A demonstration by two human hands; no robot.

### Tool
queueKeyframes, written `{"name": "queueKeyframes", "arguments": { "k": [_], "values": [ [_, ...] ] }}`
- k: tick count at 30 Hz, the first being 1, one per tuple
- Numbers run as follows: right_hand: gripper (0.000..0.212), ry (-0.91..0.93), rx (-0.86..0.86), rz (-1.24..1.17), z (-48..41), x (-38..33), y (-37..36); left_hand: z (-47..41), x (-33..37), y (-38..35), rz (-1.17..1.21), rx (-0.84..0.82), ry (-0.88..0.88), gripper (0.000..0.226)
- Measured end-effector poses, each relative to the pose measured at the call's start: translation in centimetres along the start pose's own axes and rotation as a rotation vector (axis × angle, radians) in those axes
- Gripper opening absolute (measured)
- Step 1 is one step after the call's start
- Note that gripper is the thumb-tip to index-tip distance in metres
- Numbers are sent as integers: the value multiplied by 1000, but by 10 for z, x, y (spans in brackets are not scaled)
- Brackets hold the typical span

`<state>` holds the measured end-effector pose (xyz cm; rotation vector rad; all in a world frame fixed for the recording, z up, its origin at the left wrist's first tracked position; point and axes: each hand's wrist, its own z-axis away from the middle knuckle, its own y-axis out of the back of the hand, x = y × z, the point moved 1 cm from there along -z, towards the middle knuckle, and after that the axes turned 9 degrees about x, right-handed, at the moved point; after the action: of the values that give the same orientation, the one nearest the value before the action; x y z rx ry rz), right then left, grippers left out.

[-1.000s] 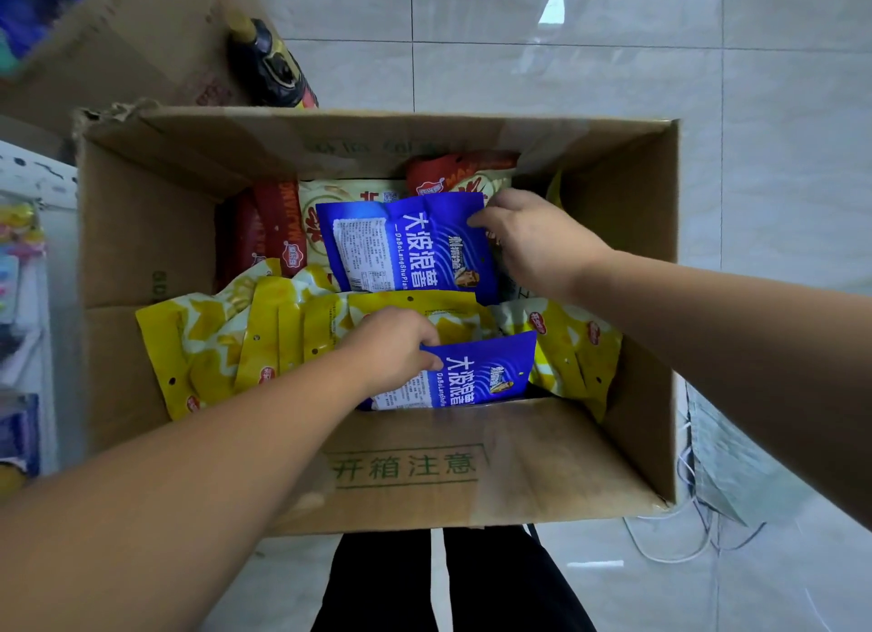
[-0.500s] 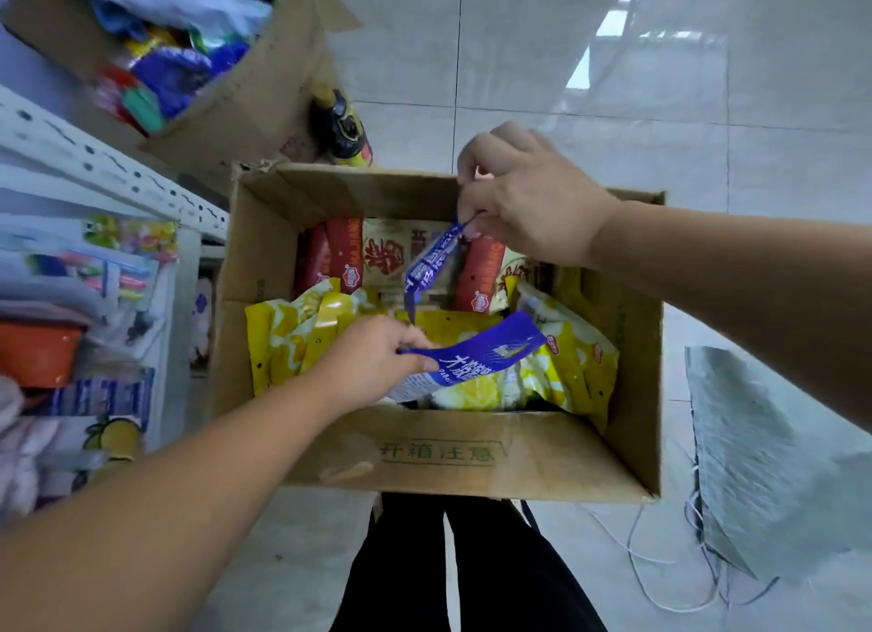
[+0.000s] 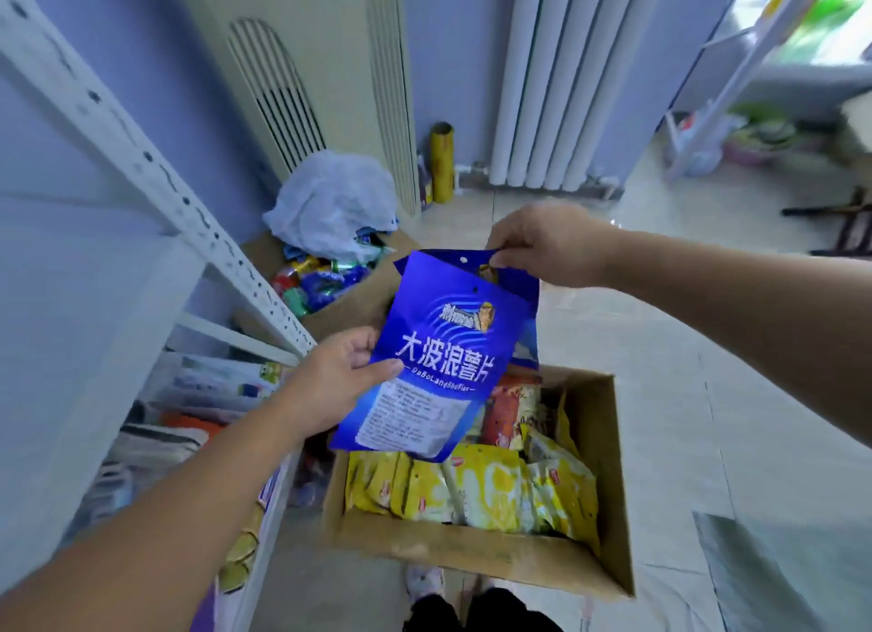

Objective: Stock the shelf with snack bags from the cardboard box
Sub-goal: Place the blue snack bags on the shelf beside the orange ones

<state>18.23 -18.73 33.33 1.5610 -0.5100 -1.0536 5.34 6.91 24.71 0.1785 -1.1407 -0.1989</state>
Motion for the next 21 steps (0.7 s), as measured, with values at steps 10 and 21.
{"name": "queueKeyframes", "arguments": {
  "k": [10,21],
  "values": [
    [10,92,221,-40,-22,-105,159,109,100,120,183,450,-167,23],
    [14,457,231,-263,-18,-248,221,304,118,187,293,935,-299,83]
  ]
}}
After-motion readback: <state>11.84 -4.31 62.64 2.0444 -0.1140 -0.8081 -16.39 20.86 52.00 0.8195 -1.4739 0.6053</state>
